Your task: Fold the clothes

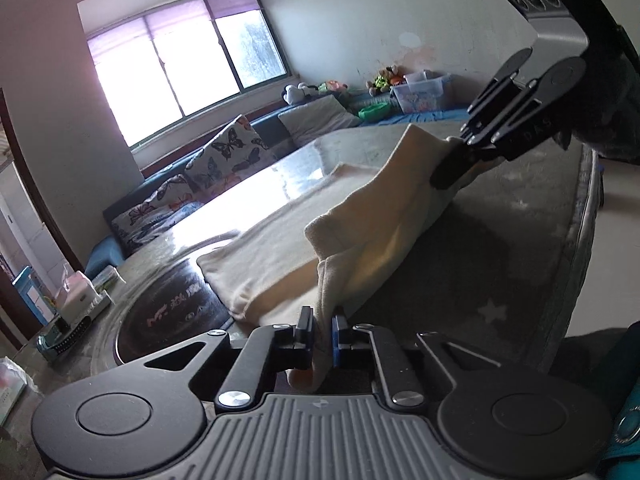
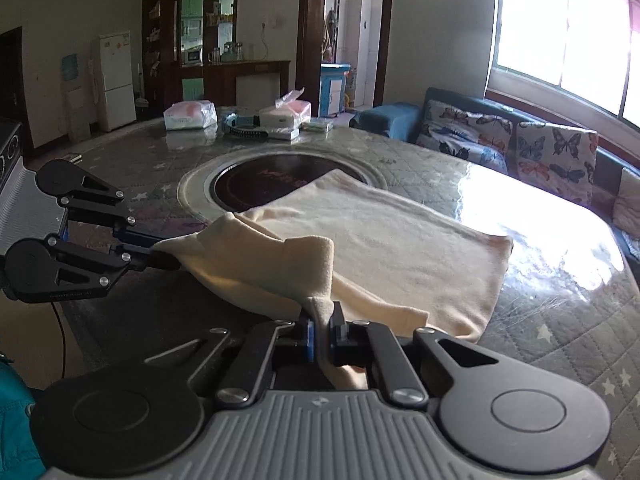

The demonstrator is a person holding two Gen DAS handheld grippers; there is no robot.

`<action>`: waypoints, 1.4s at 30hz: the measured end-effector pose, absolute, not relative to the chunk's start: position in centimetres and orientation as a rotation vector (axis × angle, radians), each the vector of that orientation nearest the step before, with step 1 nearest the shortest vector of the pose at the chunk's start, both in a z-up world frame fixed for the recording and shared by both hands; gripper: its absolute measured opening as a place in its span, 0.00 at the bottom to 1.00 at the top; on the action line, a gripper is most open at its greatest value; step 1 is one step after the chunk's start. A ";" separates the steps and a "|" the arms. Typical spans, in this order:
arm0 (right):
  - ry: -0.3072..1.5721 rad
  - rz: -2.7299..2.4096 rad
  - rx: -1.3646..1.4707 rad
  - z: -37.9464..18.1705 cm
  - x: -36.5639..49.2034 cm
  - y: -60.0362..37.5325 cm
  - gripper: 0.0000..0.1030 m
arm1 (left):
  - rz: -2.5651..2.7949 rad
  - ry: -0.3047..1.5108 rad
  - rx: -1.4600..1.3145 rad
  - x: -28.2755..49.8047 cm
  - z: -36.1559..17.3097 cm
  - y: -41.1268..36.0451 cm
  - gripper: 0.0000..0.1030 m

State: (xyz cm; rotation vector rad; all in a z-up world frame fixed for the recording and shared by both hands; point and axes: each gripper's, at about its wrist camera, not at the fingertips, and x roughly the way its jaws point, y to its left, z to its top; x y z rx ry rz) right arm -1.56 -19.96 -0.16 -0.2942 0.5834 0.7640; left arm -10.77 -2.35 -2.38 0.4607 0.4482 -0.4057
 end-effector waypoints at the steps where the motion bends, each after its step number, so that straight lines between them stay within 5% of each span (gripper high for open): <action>1: 0.574 0.766 -0.294 0.1 -1.8 -20.1 0.05 | -0.407 0.443 0.451 -10.9 -2.0 -2.3 0.09; 15: 0.606 0.868 -0.303 4.1 -7.7 -22.4 0.05 | -0.494 0.469 0.388 -14.9 1.4 -1.2 0.09; 34: 0.673 0.673 -0.197 1.8 10.1 -18.5 0.06 | -0.189 0.585 0.265 5.6 -2.2 -2.1 0.10; 36: 0.684 0.607 -0.156 0.1 11.8 -18.2 0.15 | -0.165 0.600 0.241 6.9 -2.9 -1.9 0.12; 42: 0.692 0.461 -0.063 -2.7 13.0 -19.7 0.19 | -0.115 0.593 0.225 8.2 -3.2 -1.5 0.20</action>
